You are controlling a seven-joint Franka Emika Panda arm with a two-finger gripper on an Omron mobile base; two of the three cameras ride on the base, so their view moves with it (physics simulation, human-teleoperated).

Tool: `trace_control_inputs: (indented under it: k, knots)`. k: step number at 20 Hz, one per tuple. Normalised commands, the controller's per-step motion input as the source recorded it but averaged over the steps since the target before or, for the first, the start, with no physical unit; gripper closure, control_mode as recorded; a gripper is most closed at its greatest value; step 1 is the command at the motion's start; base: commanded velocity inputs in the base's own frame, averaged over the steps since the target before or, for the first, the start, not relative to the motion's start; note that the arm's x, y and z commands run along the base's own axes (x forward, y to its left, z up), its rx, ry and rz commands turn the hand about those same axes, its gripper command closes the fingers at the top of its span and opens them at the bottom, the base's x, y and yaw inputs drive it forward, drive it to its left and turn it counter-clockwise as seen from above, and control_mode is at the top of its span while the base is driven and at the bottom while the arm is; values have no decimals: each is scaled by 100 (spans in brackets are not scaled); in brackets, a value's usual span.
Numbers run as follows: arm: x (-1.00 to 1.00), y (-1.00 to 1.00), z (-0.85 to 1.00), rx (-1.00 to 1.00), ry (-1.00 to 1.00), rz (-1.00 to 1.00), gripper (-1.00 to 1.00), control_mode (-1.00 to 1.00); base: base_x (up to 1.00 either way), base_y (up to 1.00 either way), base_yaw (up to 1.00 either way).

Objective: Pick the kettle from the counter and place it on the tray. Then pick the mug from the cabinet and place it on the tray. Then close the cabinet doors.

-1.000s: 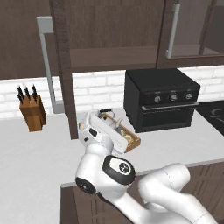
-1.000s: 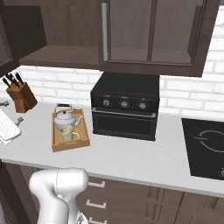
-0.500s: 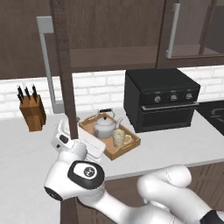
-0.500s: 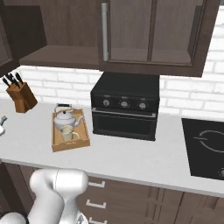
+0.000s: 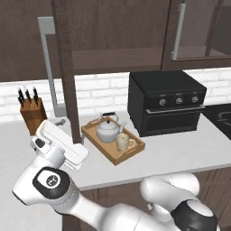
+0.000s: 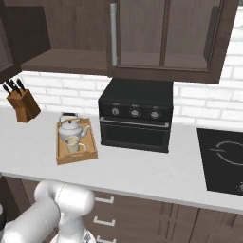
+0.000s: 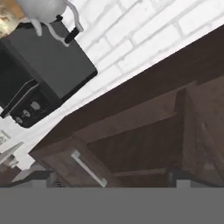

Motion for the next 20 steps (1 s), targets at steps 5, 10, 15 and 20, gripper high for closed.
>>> trace_control_inputs:
  k: [5,10,15,20]
  knots:
    - [0,20,41,-2,-2,-38,-100,-100,0,0,0]
    - [0,2,50,-1,-3,-35,-100,-100,0,0,0]
    - [0,-10,49,0,-7,-29,-100,-100,0,0,0]
    - [-2,-43,46,0,-12,-19,-100,-100,0,0,0]
